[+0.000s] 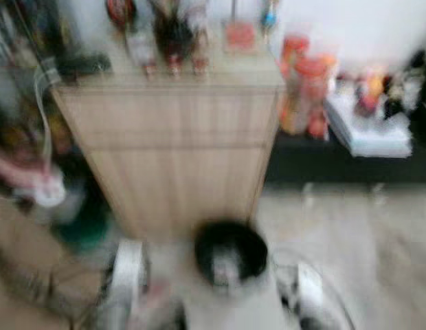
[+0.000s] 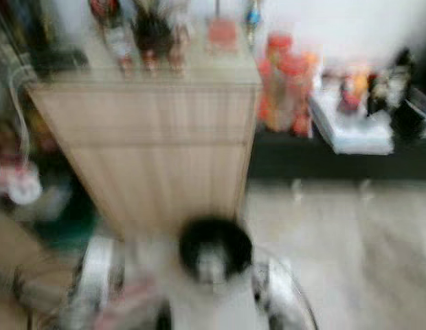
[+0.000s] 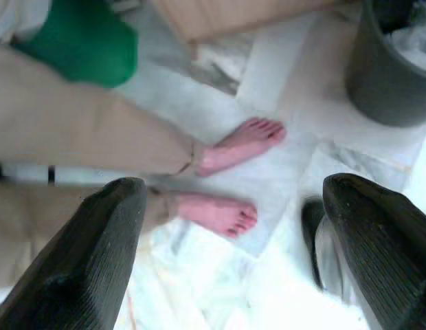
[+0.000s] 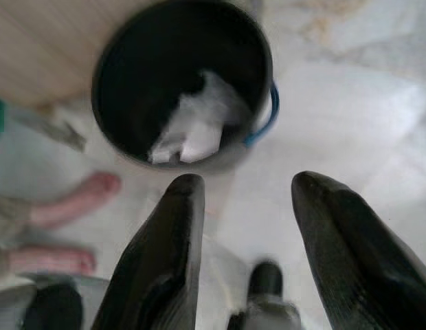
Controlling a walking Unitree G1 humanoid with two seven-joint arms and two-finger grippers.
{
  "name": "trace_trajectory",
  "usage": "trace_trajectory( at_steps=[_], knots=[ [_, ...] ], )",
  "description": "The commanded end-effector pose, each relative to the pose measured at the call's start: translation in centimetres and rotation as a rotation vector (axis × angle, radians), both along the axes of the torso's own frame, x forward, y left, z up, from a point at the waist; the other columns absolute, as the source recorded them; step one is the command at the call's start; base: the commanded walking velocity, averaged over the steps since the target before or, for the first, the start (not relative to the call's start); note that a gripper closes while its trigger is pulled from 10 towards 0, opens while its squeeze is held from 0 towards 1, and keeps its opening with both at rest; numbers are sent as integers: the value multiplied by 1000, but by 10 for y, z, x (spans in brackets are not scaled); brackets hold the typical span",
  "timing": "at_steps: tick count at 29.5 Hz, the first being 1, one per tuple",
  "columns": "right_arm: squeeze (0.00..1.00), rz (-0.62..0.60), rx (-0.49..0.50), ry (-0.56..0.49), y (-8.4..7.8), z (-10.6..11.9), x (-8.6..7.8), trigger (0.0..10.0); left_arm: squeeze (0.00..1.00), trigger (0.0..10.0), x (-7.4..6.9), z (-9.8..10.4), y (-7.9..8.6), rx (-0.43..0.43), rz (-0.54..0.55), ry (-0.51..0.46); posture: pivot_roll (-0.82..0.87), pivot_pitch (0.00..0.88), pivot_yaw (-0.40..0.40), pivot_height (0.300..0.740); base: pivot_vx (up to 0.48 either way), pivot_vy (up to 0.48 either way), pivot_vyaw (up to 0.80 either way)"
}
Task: Picking trash to rubbish bin
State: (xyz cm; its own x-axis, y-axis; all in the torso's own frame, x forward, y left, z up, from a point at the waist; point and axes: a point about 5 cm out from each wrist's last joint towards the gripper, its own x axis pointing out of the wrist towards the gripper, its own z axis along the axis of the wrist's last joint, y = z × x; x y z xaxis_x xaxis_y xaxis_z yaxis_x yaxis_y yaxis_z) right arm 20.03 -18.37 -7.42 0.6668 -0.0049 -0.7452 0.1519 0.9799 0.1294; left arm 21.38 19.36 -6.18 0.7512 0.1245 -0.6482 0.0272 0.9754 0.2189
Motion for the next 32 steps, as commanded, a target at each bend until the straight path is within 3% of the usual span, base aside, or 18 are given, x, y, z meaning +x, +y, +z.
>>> trace_trajectory(
  at_steps=[1, 19, 32],
  knots=[
    [0, 12, 6, 11, 4, -2, -2, 10000, 0, 10000, 11, 8, 3, 7, 1, -40, 51, 71, -14, 740, -255, 0, 0],
    [0, 13, 8, 8, 5, -1, -1, 10000, 0, 10000, 11, 8, 2, 5, 1, -39, 49, 72, -17, 740, -251, 0, 0],
    [0, 17, 10, 7, 6, -1, -1, 10000, 0, 10000, 10, 7, 2, 9, 3, -36, 46, 72, -19, 740, 0, 0, 0]
  ],
)
